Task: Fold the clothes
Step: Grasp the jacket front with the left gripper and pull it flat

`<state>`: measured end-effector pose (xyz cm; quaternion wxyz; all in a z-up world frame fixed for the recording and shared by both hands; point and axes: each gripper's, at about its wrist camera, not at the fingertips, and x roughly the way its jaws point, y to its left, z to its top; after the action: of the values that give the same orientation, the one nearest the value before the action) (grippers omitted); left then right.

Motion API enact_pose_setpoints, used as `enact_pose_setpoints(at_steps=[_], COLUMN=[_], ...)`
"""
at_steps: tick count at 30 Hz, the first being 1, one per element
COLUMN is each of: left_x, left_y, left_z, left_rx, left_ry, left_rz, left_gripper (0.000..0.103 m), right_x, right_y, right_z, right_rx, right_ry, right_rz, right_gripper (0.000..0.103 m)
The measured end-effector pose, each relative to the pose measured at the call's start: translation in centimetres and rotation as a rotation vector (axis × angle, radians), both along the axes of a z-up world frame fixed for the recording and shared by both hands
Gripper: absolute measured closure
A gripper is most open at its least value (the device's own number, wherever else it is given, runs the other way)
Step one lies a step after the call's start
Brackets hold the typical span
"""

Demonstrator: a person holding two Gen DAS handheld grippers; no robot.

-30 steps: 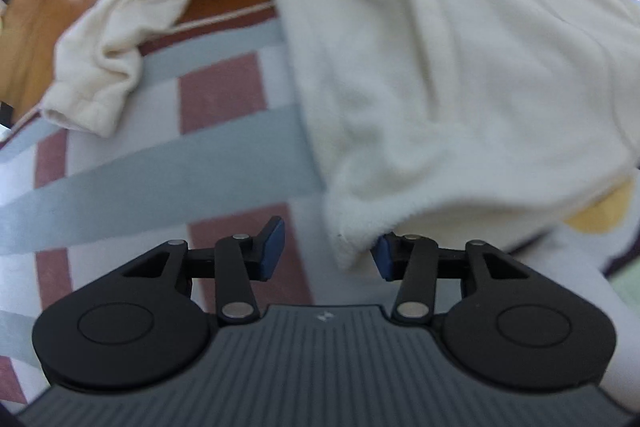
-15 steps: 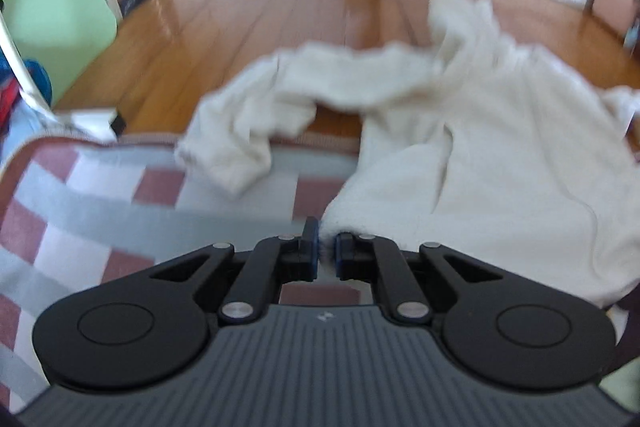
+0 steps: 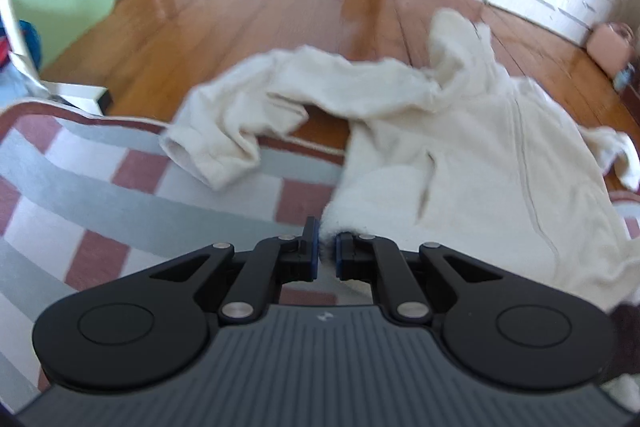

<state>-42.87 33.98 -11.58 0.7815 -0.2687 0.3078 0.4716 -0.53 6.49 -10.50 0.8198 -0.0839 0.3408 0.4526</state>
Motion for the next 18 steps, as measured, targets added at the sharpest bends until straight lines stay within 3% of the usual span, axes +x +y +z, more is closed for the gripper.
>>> enact_pose_setpoints(at_steps=[4,6,9,10,12,14,18], left_x=[-0.9,0.3,1.8,1.8,2.0,2.7,4.2], left_y=[-0.1,-0.2,-0.3,-0.2,0.0,-0.4,-1.9], left_z=[0.5,-1.0,-3.0,-3.0,-2.7,-2.2,-1.7], left_rx=[-0.052,-0.139,-0.185,-0.198,-0.220,-0.194,-0.130], left_ry=[-0.088,-0.032,0.108,0.101,0.093,0.130,0.225], left_rz=[-0.024,-0.096,-0.115,-0.110,-0.102,-0.100,-0.135], left_gripper=[0.096,0.096,0.096,0.096,0.096,0.096,0.095], right_x=[-3.4,-5.2,-5.2,-4.9,-3.5,-2.5,-1.9], right_y=[-4.0,-6.0,-8.4,-9.0,-9.8,-9.7,-9.2], right_z=[9.2,10.0,4.6,2.7,-0.5,-2.5,-2.7], right_rx=[0.153,0.087,-0.153,-0.214,-0.234,-0.249,-0.319], right_ry=[-0.244,-0.373,-0.354,-0.317,-0.148,-0.019,0.009], right_rz=[-0.004,-0.002,-0.002,-0.002,-0.025,-0.056,-0.035], right_gripper=[0.098,0.098,0.098,0.098,0.098,0.098,0.094])
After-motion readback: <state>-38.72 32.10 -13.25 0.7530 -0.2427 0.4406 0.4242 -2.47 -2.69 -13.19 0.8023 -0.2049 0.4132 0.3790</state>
